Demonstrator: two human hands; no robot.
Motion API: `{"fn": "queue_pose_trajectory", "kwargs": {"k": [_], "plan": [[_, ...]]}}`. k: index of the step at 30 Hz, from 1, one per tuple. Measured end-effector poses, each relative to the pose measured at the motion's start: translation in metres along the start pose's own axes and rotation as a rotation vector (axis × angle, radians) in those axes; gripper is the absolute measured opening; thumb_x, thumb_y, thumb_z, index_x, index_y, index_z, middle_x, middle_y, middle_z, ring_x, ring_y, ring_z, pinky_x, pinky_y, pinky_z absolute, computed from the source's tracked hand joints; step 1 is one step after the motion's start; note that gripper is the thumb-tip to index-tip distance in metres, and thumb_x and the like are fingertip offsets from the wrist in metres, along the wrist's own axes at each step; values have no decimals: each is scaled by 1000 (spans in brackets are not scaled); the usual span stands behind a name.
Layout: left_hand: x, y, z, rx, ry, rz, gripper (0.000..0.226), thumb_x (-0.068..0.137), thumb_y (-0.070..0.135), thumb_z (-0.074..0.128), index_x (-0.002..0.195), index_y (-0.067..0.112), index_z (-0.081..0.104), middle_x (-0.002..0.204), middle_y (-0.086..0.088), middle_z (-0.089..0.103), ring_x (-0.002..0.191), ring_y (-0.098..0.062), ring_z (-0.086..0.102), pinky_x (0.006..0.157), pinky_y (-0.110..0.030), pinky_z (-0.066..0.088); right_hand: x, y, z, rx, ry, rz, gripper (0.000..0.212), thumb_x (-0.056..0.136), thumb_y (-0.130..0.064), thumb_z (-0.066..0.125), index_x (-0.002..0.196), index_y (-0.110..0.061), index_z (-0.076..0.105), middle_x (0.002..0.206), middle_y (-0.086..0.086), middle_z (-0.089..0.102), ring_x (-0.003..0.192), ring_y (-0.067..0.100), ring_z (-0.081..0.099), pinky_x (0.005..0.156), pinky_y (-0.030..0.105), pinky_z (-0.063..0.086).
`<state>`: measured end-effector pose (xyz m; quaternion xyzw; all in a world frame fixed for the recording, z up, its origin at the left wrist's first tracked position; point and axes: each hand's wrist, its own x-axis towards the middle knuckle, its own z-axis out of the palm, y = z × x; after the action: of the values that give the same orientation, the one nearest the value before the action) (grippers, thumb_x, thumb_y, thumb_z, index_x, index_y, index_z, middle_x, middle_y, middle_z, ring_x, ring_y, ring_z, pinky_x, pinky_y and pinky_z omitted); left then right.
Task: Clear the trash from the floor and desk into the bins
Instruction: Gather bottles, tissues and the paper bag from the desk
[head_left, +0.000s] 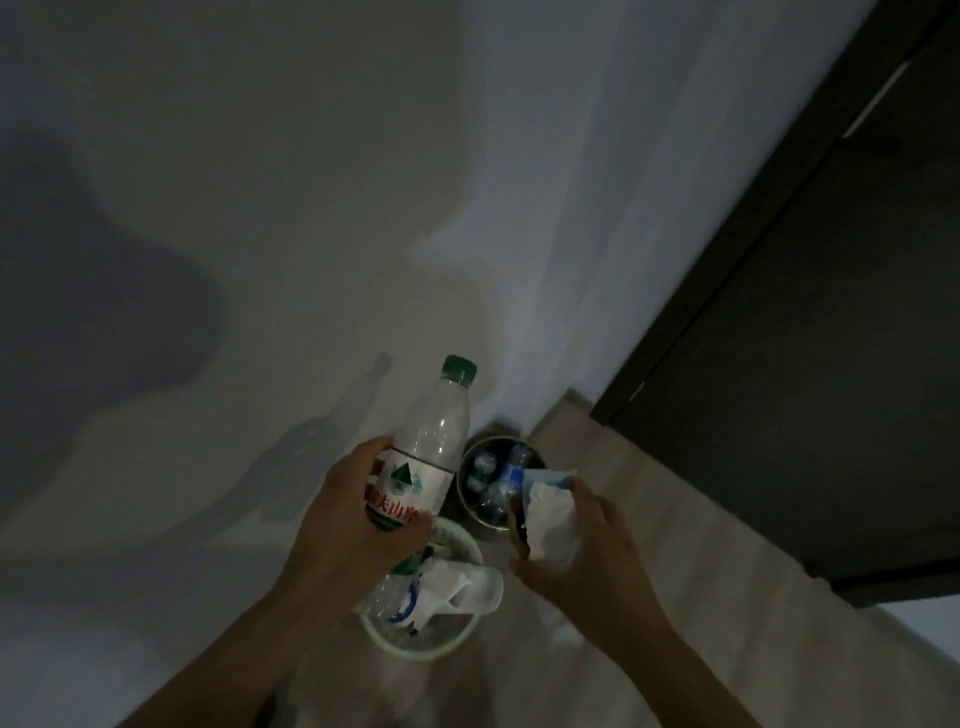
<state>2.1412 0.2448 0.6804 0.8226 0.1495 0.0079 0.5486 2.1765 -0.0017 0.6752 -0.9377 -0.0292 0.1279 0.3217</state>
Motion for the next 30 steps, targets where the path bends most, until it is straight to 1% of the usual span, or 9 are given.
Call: {"fn": "queue_pose_trajectory", "kwargs": {"k": [3,6,10,14,18,24,26,28,30], "plan": [[21,-45,25,45,5,-100,69,63,25,82,119,44,46,114,10,56,96,-9,63,80,-36,57,45,34,37,-29,-92,24,109,56,-57,79,146,-28,24,136,-4,38,124,15,38,102,37,44],[35,-91,57,126,20,-216,72,63,22,83,121,40,44,116,7,52,95,-11,61,78,-36,58,85,72,81,-76,-200,35,108,60,-54,78,147,-22,22,136,-2,38,125,16,37,104,34,39],[50,-154,92,233,43,-337,79,66,24,84,131,32,41,114,6,46,95,-14,57,73,-29,56,123,118,142,-169,-327,23,102,62,-51,77,144,-20,27,129,-1,41,119,16,40,102,28,34],[59,-211,111,308,27,-409,79,66,23,83,132,32,40,109,11,43,80,-5,54,48,-9,46,149,152,198,-256,-418,6,95,62,-52,76,140,-20,31,126,1,41,116,18,42,99,26,34],[53,-260,123,315,18,-487,81,65,22,84,132,29,40,98,18,37,69,-6,55,42,-4,42,172,172,249,-306,-494,49,98,59,-54,77,138,-20,30,126,3,40,117,22,41,98,31,37],[43,-300,138,366,6,-533,81,65,26,84,133,32,39,94,25,36,77,1,49,42,-10,41,196,182,315,-304,-523,36,99,61,-51,79,140,-20,29,134,7,38,124,27,37,99,36,38],[41,-308,139,399,0,-528,81,67,29,83,134,32,38,99,22,36,76,3,47,45,-9,38,201,183,333,-305,-562,42,111,63,-55,79,148,-19,17,148,11,27,136,32,26,109,41,32],[42,-316,138,397,-10,-539,83,67,28,83,136,30,37,105,17,37,78,1,47,48,-8,37,203,185,345,-270,-654,33,121,67,-59,76,153,-18,2,159,9,10,147,29,7,119,45,13],[45,-322,137,385,-19,-566,83,67,26,83,136,28,37,106,13,38,80,-1,48,47,-8,38,201,189,350,-234,-695,34,119,70,-59,74,154,-19,-2,161,6,5,149,27,3,120,45,8]]}}
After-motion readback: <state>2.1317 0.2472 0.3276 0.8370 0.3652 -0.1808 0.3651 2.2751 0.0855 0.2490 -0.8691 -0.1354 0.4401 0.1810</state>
